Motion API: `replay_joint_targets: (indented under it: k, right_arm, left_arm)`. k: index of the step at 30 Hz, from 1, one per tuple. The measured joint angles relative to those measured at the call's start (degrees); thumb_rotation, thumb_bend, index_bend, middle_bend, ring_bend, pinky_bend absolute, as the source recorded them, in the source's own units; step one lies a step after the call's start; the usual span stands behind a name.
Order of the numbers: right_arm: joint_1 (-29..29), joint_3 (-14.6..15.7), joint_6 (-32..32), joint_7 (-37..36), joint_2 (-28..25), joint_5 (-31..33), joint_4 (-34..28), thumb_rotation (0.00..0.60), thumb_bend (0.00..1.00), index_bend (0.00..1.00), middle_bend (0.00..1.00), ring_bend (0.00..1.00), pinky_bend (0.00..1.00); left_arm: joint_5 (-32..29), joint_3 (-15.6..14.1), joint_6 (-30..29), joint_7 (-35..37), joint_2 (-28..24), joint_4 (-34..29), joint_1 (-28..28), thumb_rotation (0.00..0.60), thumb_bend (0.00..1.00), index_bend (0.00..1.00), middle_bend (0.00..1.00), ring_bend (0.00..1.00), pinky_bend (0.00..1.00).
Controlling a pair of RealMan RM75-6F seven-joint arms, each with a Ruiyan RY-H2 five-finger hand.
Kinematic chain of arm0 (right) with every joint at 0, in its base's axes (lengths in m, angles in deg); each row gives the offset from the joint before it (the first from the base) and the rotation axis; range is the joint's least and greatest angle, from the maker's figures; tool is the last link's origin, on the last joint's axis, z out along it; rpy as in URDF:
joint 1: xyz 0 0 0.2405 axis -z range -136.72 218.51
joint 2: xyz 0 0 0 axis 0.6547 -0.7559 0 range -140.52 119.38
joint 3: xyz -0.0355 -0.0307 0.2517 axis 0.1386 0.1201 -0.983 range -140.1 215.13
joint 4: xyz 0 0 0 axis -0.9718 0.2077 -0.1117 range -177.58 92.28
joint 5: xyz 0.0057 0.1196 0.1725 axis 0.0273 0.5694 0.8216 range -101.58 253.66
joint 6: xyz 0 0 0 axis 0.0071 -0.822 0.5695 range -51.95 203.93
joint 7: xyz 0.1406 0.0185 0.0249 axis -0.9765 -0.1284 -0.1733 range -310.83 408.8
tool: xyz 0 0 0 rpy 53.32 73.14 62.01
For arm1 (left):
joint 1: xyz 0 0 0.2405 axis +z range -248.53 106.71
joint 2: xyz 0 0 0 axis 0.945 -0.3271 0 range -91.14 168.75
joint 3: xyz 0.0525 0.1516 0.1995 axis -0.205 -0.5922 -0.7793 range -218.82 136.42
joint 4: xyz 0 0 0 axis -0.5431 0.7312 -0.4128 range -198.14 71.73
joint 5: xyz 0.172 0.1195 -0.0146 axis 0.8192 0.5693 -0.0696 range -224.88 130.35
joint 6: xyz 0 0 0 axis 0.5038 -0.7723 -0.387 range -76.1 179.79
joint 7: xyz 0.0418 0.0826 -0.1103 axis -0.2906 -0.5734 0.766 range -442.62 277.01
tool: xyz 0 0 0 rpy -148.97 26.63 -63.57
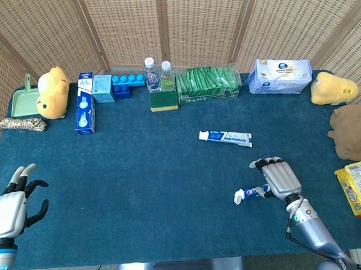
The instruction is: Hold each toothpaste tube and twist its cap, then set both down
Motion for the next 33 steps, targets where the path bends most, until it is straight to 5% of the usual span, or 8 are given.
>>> replay_joint_targets:
  k: [25,33]
  right_arm:
    - [6.7,-2.4,-5.1,-8.6,-1.2,-7.6,2.7,0.6,0.29,0.33,0.34,0.26,0.24]
    - [5.0,-5.3,-3.2,-8.2,0.2,-7.2,4.2,0.6,0.29,0.32,0.34,0.26,0.24]
  left_arm:
    - [-0.1,1.2,1.3,0.7,-1.8,1.9,3.7,0.6,0.38,0.31,0.16,0.06,0.2]
    - [1.0,1.5,2.6,0.2,-1.2,1.5,3.5,0.6,0.38,0.31,0.15,0.05,0.19]
